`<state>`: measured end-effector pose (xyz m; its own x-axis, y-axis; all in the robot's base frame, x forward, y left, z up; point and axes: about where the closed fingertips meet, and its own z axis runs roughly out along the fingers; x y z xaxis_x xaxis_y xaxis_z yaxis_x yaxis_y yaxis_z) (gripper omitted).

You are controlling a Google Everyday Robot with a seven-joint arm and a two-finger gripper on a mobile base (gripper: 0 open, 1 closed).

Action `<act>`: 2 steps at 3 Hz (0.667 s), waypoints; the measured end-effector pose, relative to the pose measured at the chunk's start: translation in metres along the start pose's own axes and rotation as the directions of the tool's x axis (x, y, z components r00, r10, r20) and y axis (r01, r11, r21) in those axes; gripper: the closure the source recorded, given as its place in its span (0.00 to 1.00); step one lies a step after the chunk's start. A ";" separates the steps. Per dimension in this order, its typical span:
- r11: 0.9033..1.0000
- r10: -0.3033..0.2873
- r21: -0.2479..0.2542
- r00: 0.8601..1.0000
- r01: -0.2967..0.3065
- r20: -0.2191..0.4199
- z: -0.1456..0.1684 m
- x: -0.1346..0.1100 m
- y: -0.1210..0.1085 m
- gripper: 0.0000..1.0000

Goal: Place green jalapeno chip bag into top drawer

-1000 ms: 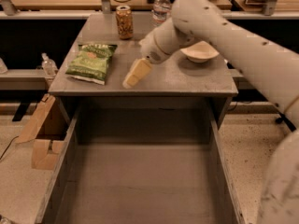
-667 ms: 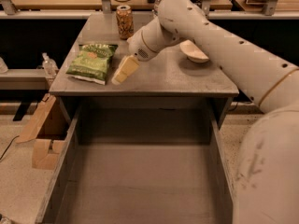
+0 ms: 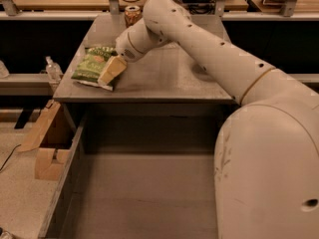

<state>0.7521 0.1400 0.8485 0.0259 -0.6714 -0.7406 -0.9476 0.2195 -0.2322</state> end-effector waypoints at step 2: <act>0.998 0.037 -0.044 0.999 -0.038 -0.020 0.038 0.005 0.014 0.41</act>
Offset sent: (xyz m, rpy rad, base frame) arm -0.0045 0.0488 -0.0629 0.0178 0.1396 0.0201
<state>0.7514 0.1666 0.8175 -0.0157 -0.6770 -0.7358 -0.9610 0.2134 -0.1758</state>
